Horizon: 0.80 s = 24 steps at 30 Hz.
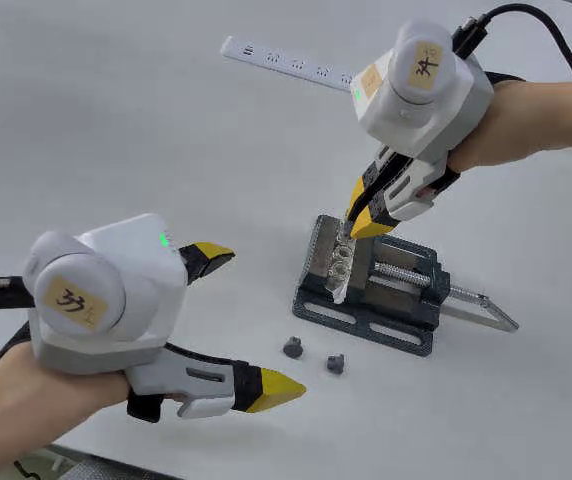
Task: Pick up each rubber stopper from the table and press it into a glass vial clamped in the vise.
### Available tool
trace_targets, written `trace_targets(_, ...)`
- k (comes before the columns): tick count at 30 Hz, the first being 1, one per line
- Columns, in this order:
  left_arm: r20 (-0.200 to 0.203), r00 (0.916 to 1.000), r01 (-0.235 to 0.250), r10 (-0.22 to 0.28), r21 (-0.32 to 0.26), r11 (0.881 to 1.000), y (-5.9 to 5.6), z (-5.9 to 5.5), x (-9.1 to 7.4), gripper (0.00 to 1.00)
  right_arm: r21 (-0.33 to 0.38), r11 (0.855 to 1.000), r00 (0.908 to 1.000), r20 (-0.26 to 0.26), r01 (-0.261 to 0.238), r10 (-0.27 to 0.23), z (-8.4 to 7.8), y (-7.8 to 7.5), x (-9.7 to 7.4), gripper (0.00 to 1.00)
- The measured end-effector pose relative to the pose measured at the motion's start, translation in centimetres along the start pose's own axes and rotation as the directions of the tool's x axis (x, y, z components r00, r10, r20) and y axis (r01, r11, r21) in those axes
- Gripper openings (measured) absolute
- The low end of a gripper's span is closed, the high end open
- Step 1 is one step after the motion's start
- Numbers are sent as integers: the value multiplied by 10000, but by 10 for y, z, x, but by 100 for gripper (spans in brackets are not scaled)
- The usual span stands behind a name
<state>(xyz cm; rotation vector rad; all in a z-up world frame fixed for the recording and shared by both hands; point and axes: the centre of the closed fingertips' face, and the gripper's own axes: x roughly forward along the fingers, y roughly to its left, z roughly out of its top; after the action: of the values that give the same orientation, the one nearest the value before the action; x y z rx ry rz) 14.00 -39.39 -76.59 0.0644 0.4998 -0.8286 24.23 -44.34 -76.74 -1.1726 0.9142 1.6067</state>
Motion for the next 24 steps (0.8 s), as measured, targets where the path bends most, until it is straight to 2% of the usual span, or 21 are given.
trace_targets(4,-14,10000,6,-6,-12,10000,0,-1,0,87,-68,10000,9998,-183,-19,18,1,0,1,5)
trace_targets(7,-3,10000,1,-1,-17,10000,0,-1,0,87,373,9993,9996,-271,49,-38,1,2,1,4)
trace_targets(18,10,10000,-13,13,-39,10000,0,0,0,87,1317,9909,9993,-288,291,-255,1,2,1,4)
trace_targets(22,-11,10000,9,-9,-46,10000,-1,-1,0,87,1619,9861,9991,-260,369,-332,2,3,1,4)
trace_targets(24,-8,10000,23,-23,-50,10000,-1,-2,0,87,1538,9873,9990,-241,403,-370,1,3,1,4)
